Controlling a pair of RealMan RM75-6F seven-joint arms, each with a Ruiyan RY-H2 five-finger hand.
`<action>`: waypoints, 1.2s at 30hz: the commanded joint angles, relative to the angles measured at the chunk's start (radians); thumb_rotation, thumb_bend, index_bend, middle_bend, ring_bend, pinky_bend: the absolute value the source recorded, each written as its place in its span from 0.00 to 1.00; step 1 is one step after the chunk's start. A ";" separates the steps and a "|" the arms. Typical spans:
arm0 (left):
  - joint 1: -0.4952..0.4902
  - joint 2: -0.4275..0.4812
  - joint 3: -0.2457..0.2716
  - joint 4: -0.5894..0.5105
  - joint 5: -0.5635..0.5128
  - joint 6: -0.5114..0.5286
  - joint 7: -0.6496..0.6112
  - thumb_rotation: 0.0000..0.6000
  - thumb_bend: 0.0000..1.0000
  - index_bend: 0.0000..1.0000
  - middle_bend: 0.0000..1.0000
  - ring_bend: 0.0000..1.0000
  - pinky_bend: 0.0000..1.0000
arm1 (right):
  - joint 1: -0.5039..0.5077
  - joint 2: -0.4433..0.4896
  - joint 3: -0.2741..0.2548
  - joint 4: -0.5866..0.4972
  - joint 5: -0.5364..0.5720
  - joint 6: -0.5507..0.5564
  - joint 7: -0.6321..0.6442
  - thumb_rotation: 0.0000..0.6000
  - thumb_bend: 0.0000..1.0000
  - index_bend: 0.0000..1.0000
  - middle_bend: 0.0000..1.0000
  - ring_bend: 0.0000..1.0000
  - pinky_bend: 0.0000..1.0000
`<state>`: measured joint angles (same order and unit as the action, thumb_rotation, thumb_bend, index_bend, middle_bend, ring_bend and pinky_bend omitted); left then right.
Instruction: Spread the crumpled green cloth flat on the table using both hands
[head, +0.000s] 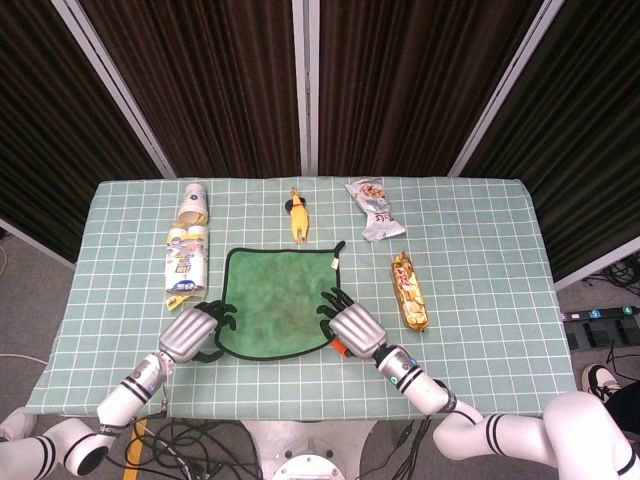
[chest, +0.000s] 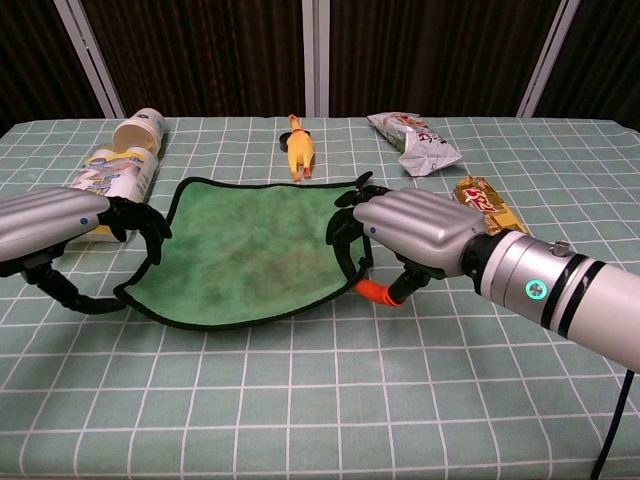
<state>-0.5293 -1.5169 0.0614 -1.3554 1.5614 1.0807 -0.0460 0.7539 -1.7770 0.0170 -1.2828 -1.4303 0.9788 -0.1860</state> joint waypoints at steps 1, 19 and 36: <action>0.003 0.019 -0.001 -0.026 0.005 0.011 0.010 0.93 0.17 0.34 0.22 0.17 0.29 | -0.003 0.005 -0.007 -0.006 -0.005 -0.011 -0.019 1.00 0.37 0.65 0.21 0.02 0.00; 0.029 0.076 -0.024 -0.113 0.011 0.081 -0.003 0.86 0.13 0.30 0.19 0.17 0.29 | -0.040 0.138 0.001 -0.176 0.032 -0.024 -0.125 0.60 0.00 0.14 0.03 0.00 0.00; 0.191 0.135 -0.142 -0.054 -0.281 0.215 0.033 1.00 0.16 0.30 0.19 0.17 0.29 | -0.269 0.480 0.043 -0.315 0.118 0.252 -0.067 1.00 0.17 0.15 0.09 0.00 0.00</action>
<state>-0.3557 -1.3904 -0.0757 -1.4202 1.2978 1.2805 -0.0268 0.5236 -1.3352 0.0778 -1.5851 -1.3223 1.2038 -0.2752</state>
